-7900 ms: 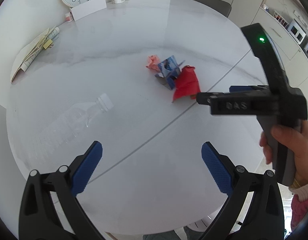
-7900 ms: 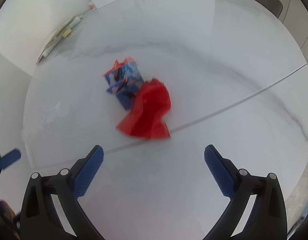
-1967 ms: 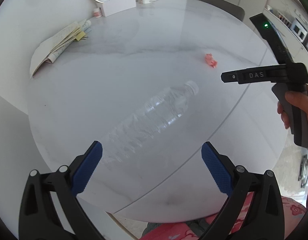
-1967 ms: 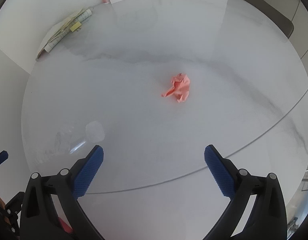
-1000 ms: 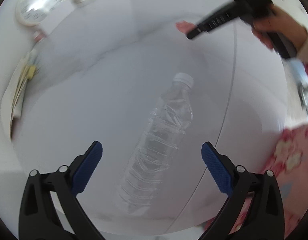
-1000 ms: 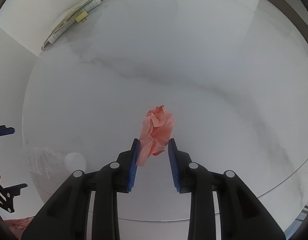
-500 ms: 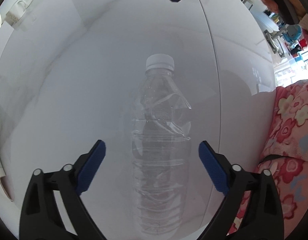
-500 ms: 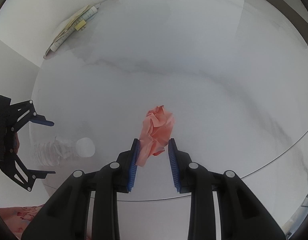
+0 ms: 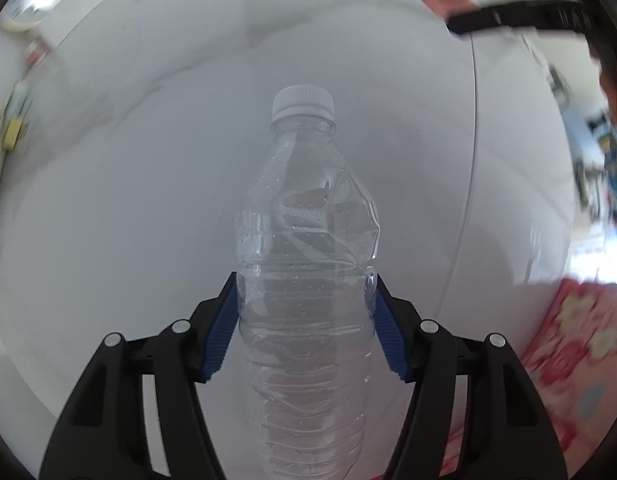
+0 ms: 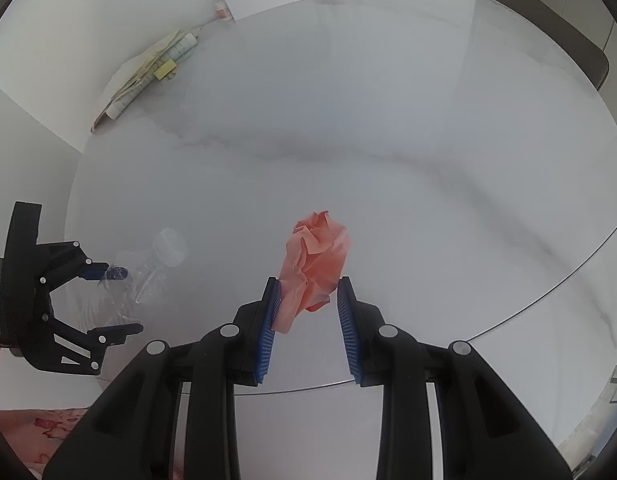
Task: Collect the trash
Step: 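Carry the pink paper and bottle over the bin and open both tools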
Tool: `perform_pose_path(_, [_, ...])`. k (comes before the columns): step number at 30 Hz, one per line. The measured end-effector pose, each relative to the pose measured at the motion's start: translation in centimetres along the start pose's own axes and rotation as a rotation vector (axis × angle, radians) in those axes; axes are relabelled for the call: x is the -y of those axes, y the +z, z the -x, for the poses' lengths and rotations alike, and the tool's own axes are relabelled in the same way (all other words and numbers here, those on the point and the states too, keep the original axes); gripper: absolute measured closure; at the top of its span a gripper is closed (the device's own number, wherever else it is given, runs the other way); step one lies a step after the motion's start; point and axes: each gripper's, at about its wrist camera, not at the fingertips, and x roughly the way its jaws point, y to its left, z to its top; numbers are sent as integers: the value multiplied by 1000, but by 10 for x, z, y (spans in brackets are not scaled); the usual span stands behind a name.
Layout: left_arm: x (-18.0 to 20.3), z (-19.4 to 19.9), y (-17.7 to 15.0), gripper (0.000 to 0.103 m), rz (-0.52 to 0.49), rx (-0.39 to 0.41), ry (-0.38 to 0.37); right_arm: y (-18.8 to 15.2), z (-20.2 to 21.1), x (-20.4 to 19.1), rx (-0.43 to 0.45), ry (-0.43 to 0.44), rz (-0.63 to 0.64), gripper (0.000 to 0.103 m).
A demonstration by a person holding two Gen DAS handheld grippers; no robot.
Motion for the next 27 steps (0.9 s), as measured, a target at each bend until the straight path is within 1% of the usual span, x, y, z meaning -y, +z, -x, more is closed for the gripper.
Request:
perform_pose_path(3, [5, 18, -10, 43, 129, 69, 22, -14, 10, -6, 11, -7, 0, 73])
perform_pose_path(5, [8, 28, -18, 43, 224, 99, 22, -26, 16, -10, 14, -11, -7, 73])
perform_pose_path(8, [7, 42, -35, 43, 352, 124, 12, -46, 23, -15, 10, -16, -23, 73])
perform_pose_path(10, [12, 48, -43, 43, 405, 124, 21, -61, 27, -19, 6, -22, -33, 73])
perform_pose_path(12, [14, 53, -52, 43, 421, 129, 24, -76, 30, -24, 1, -28, -45, 73])
perform_pose_path(15, [20, 57, -60, 43, 416, 131, 40, -96, 33, -30, -4, -33, -66, 73])
perform_pose_path(16, [31, 54, -59, 43, 416, 130, 46, -103, 34, -32, -5, -34, -71, 73])
perform_pose_path(19, [30, 51, -60, 43, 426, 123, 40, -121, 36, -39, -9, -31, -86, 73])
perform_pose_path(22, [40, 50, -65, 43, 418, 118, 26, -134, 37, -43, -21, -33, -90, 73])
perform_pose_path(27, [61, 51, -69, 43, 379, 137, 34, -147, 44, -41, -23, -42, -85, 73])
